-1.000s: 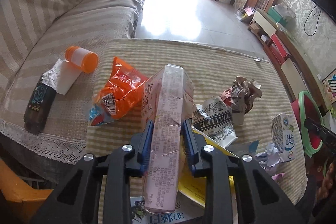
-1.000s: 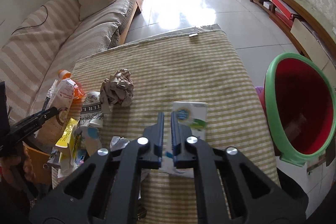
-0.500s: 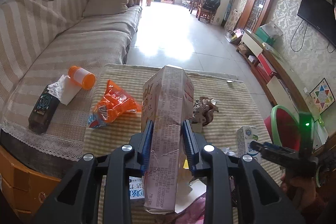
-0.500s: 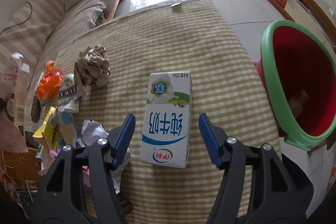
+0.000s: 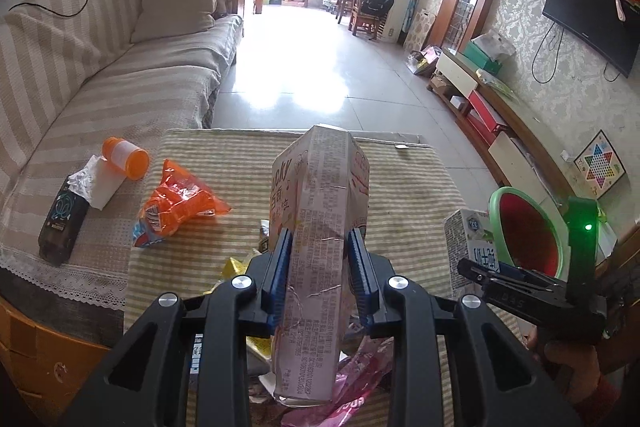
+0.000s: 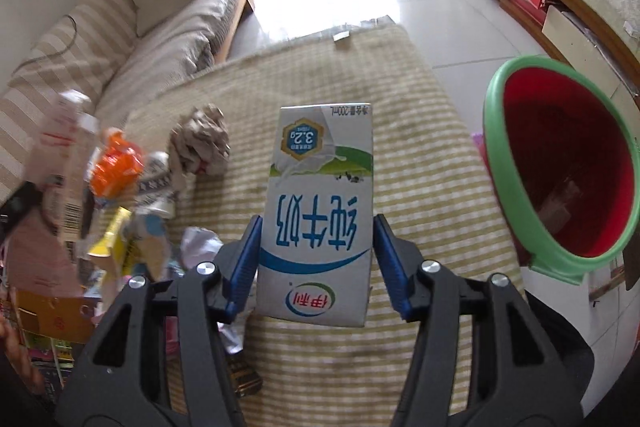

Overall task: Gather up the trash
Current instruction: 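Drop the milk carton into the bin with the right tool while the left tool carries the paper box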

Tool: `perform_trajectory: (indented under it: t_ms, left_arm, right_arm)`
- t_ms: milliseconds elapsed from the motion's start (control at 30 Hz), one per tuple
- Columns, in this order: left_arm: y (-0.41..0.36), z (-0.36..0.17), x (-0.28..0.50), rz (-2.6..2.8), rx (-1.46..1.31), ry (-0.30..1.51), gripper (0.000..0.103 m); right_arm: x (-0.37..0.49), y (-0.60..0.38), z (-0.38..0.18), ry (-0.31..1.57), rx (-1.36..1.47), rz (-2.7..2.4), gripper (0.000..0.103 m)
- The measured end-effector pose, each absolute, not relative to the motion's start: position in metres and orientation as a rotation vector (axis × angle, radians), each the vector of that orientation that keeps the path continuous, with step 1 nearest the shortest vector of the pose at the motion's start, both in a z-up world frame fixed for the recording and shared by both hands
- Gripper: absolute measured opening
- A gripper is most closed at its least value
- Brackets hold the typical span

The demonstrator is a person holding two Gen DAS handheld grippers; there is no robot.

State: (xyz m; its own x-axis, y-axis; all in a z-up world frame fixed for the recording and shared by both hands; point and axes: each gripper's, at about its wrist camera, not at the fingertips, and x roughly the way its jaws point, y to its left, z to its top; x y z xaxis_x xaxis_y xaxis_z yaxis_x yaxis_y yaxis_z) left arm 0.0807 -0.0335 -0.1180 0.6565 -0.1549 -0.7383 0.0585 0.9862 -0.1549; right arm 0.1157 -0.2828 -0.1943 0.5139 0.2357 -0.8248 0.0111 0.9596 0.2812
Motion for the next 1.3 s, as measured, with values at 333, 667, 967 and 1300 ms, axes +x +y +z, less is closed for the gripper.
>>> perform_trajectory:
  t_ms: [333,667,967,1300]
  left_arm:
    - [-0.092,-0.108,0.096,-0.231,-0.093,0.83,0.026]
    - [-0.15,-0.094,0.11,-0.343,-0.077,0.808,0.026]
    - [-0.227,-0.098,0.125,-0.491,-0.005,0.82,0.026]
    - [-0.313,-0.124,0.142,-0.631,0.053,0.902,0.026]
  right_arm:
    - [0.088,-0.307,-0.137,0.869,0.305,0.118,0.053]
    - [0.076,-0.341,-0.117,0.787,0.317,0.029,0.053]
    - [0.069,-0.399,-0.123,0.774,0.386,-0.105,0.053]
    - [0.06,-0.479,-0.142,0.773,0.448,-0.25,0.054]
